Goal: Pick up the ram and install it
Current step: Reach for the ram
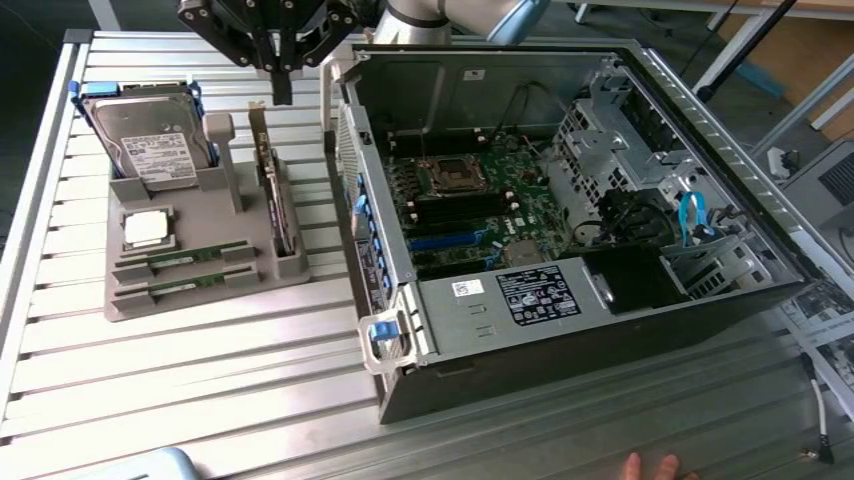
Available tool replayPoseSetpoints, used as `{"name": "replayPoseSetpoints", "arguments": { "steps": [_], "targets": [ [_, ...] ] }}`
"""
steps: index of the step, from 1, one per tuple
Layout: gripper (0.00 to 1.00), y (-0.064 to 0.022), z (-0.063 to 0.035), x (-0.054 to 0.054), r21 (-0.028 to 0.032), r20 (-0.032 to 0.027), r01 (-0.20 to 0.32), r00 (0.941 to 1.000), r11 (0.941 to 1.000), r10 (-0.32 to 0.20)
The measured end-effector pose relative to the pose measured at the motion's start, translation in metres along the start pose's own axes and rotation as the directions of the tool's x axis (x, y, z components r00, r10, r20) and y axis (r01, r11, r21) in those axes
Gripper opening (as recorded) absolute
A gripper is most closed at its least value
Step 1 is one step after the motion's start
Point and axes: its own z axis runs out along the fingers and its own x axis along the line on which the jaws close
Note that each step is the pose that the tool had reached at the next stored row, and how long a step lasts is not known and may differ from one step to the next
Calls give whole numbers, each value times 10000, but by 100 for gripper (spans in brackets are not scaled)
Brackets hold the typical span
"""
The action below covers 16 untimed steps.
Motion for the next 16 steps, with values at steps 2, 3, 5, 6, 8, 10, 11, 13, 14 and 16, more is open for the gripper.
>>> {"name": "replayPoseSetpoints", "arguments": {
  "steps": [2, 3, 5, 6, 8, 10, 11, 13, 14, 16],
  "targets": [
    [11, -2, 0, 34, -1, 1, 1, 10000, 10000, -1],
    [11, -3, -1, 53, -1, 0, 0, 10000, 10000, 0],
    [11, -4, -2, 93, 0, 1, 0, 10000, 10000, 0],
    [11, -5, -2, 112, 0, 1, 1, 10000, 10000, -1],
    [11, -7, -3, 157, -1, 1, 1, 10000, 10000, -1],
    [11, -10, -4, 216, 0, 0, 2, 10000, 10000, -2],
    [11, -11, -5, 240, -1, 1, 2, 10000, 10000, -2],
    [11, -14, -6, 293, -1, 1, 2, 10000, 10000, -2],
    [11, -15, -6, 323, -1, 1, 2, 10000, 10000, -2],
    [11, -18, -7, 382, -2, 2, 2, 10000, 10000, -2]
  ]
}}
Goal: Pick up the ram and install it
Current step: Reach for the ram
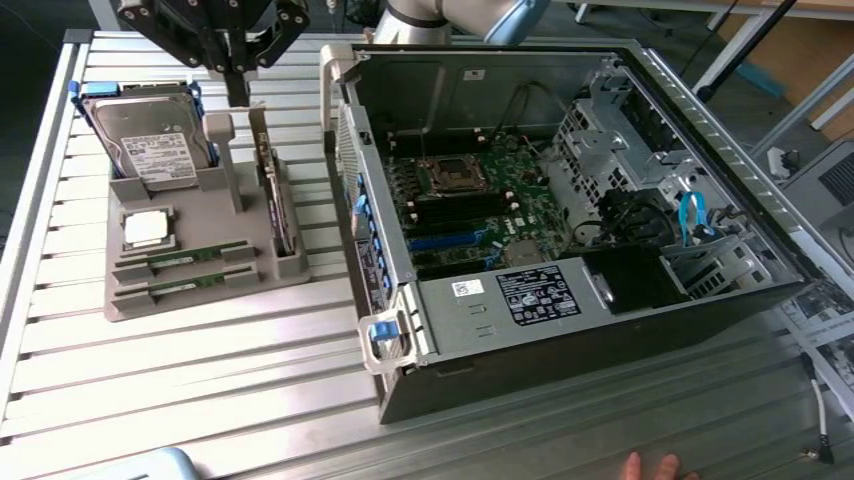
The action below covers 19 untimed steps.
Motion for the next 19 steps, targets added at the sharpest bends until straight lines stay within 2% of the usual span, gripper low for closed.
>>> {"name": "replayPoseSetpoints", "arguments": {
  "steps": [7, 15, 19],
  "targets": [
    [11, -9, -4, 183, 0, -1, 1, 10000, 10000, -1],
    [11, -15, -7, 319, 1, -1, 2, 10000, 10000, -2],
    [11, -20, -9, 424, 1, -1, 1, 10000, 10000, -1]
  ]
}}
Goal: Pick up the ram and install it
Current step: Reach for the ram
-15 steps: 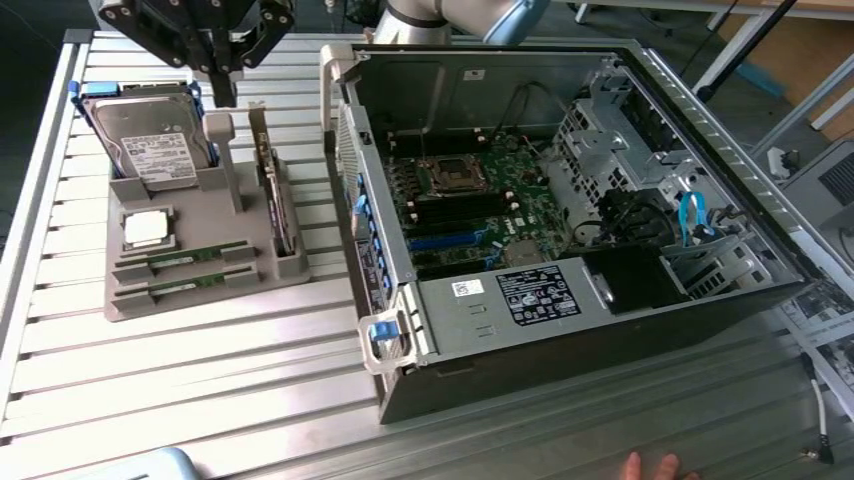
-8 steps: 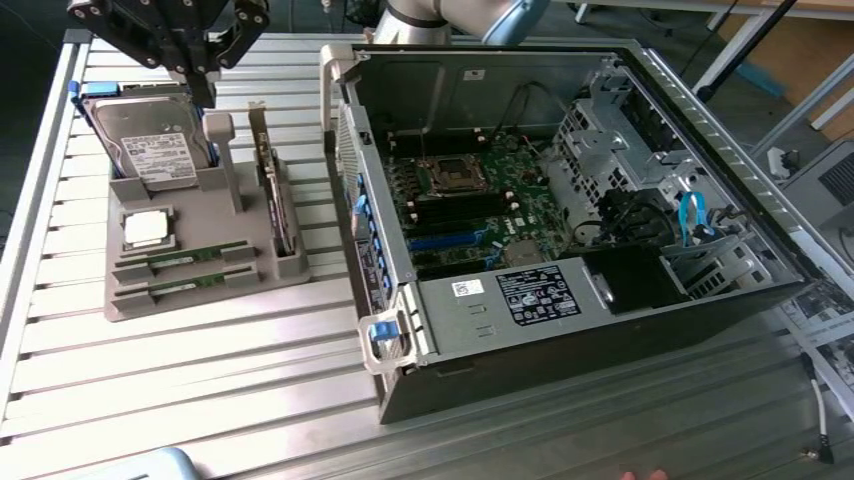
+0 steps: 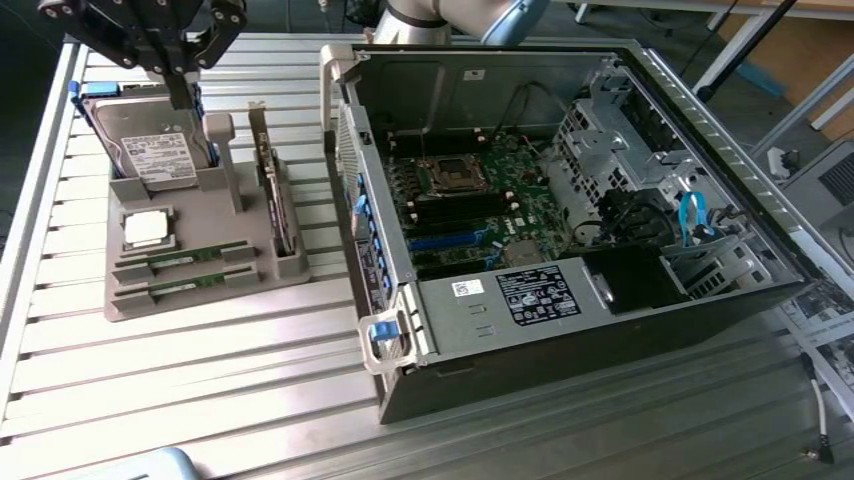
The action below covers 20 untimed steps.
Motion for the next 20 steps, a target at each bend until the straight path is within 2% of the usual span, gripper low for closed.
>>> {"name": "replayPoseSetpoints", "arguments": {
  "steps": [14, 20],
  "targets": [
    [11, -12, -6, 248, 0, 0, 0, 10000, 10000, 0],
    [11, -13, -7, 260, 1, -1, 1, 10000, 10000, -1]
  ]
}}
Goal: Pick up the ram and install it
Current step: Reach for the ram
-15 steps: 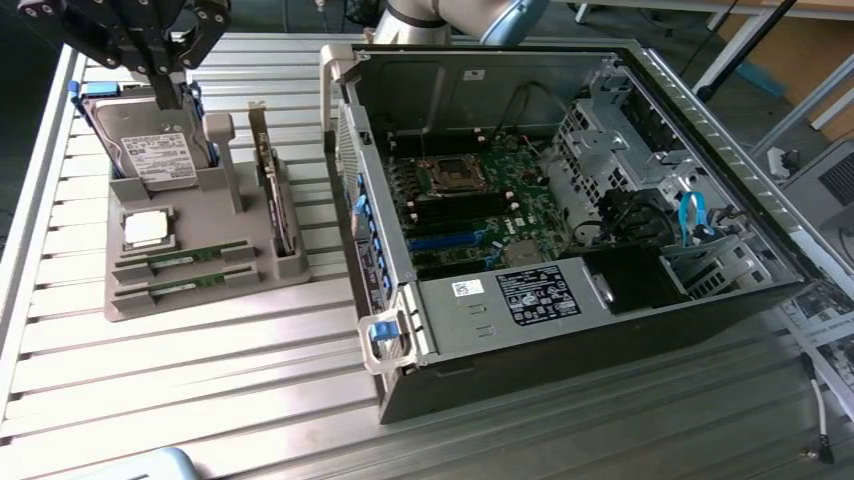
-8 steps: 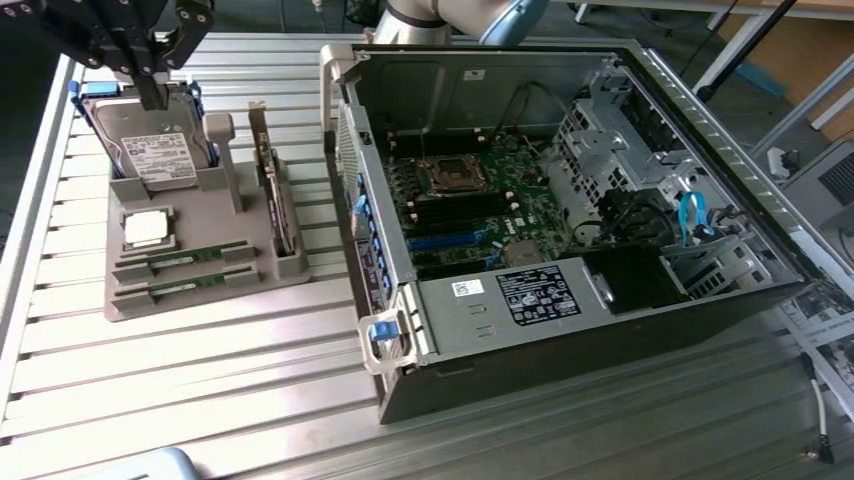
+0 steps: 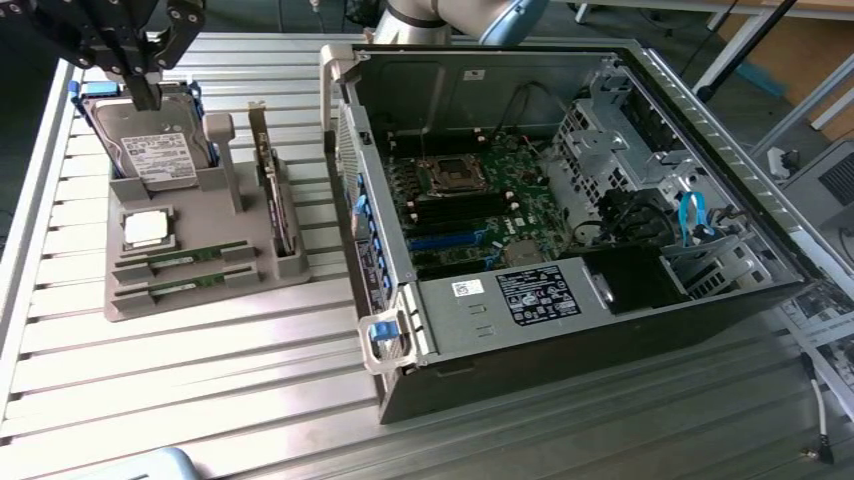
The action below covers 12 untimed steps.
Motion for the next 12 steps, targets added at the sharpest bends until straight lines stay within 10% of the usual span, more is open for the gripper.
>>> {"name": "replayPoseSetpoints", "arguments": {
  "steps": [12],
  "targets": [
    [11, -131, -5, -6, 0, 0, -1, 10000, 10000, 1]
  ]
}}
